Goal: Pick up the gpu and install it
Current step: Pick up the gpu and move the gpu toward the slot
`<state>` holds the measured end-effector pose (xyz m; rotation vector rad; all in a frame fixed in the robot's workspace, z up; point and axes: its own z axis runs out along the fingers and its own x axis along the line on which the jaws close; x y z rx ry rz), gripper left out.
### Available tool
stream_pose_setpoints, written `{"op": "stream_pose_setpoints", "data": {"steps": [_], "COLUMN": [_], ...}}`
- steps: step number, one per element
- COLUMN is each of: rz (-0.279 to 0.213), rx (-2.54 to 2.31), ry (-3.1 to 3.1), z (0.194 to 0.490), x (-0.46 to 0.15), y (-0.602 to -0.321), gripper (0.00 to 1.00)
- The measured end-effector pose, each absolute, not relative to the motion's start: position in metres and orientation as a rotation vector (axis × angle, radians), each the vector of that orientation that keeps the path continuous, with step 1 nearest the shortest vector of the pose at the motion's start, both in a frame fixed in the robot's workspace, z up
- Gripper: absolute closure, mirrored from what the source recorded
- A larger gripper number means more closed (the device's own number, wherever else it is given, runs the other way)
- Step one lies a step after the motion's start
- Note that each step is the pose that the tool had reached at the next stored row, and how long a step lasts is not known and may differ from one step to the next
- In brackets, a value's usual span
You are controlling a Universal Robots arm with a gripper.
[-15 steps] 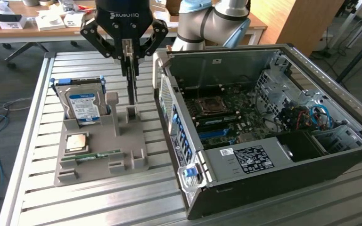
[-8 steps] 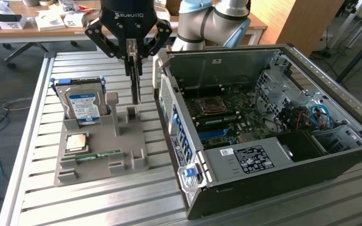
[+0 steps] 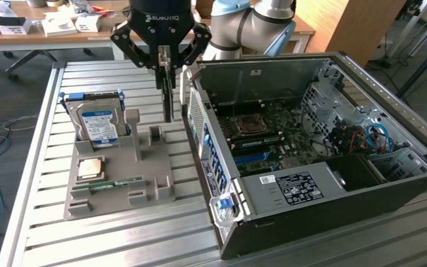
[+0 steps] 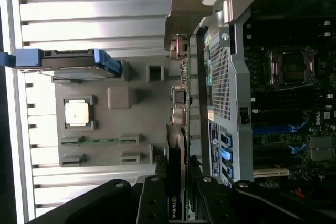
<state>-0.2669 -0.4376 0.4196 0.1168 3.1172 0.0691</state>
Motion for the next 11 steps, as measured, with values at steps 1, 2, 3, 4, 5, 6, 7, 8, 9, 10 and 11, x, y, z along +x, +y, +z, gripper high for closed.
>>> {"op": "stream_pose_setpoints", "data": {"steps": [1,2,3,4,5,6,7,8,9,10,11], "rz": [0.069,0.069,0.069,0.069,0.069,0.069,0.069,0.069,0.069,0.07,0.07], "rx": [0.117,0.117,0.117,0.117,0.117,0.117,0.117,0.117,0.117,0.117,0.117], "ry": [3.117,3.117,3.117,3.117,3.117,3.117,3.117,3.117,3.117,3.117,3.117], "z": [0.42,0.42,0.42,0.42,0.42,0.42,0.42,0.42,0.42,0.42,0.42], "x": [-0.265,-0.263,-0.262,-0.26,-0.258,-0.256,-0.254,-0.252,-0.25,-0.248,-0.246], "y": [-0.438,-0.438,-0.438,-0.438,-0.438,-0.438,-0.438,-0.438,-0.438,-0.438,-0.438], "gripper": [0.73,0.73,0.73,0.73,0.73,0.73,0.73,0.73,0.73,0.73,0.73]}}
